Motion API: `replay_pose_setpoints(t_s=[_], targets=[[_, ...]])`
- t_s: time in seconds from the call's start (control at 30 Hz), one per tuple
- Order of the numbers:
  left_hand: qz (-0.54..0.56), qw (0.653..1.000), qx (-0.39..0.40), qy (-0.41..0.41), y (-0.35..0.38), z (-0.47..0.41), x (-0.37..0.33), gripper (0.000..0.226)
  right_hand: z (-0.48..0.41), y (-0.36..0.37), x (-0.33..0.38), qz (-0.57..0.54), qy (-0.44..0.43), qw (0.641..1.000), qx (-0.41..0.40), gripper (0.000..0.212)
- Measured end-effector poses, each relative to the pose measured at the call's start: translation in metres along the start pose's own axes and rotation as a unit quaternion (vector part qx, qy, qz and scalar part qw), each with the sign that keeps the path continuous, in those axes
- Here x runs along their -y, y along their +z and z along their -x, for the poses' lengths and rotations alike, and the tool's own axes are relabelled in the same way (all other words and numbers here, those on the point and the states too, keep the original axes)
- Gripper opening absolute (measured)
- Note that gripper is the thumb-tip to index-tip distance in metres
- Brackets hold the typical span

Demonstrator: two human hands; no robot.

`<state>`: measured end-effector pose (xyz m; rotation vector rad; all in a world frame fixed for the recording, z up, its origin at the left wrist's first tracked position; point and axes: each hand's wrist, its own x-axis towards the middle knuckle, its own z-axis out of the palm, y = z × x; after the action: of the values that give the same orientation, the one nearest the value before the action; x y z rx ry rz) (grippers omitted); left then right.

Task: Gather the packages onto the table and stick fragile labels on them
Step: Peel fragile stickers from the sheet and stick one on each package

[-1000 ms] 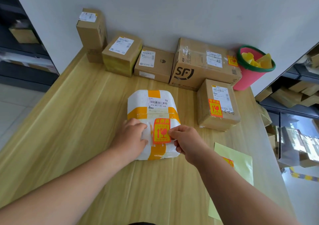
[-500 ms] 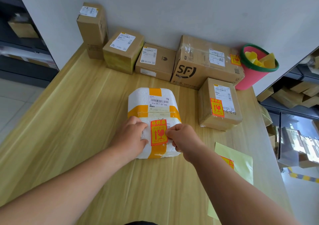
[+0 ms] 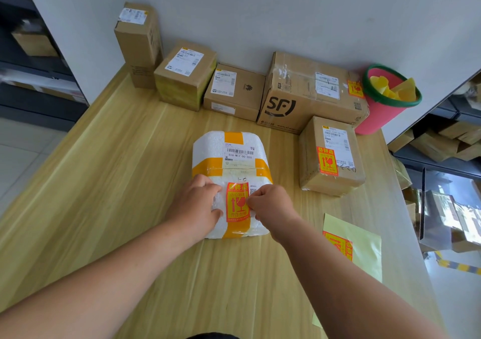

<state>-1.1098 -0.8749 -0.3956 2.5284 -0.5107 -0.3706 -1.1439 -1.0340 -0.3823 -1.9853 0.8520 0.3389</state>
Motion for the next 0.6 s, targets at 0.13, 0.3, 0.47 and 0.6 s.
replay_pose_setpoints(t_s=[0.13, 0.3, 0.47, 0.6], targets=[[0.002, 1.000, -0.001, 0.000, 0.000, 0.001, 0.000, 0.052, 0.000, 0.001, 0.002, 0.052, -0.010, 0.999, -0.001, 0.017], [0.001, 1.000, -0.002, 0.005, 0.000, 0.001, 0.001, 0.052, 0.001, 0.004, 0.005, 0.141, -0.031, 0.989, -0.025, 0.016], [-0.007, 1.000, 0.003, 0.010, 0.001, 0.000, 0.004, 0.052, 0.010, 0.004, 0.005, 0.262, -0.096, 0.956, -0.089, 0.030], [-0.014, 1.000, -0.015, 0.014, 0.001, 0.002, 0.003, 0.049, 0.008, -0.004, -0.003, 0.279, -0.172, 0.939, -0.105, 0.033]])
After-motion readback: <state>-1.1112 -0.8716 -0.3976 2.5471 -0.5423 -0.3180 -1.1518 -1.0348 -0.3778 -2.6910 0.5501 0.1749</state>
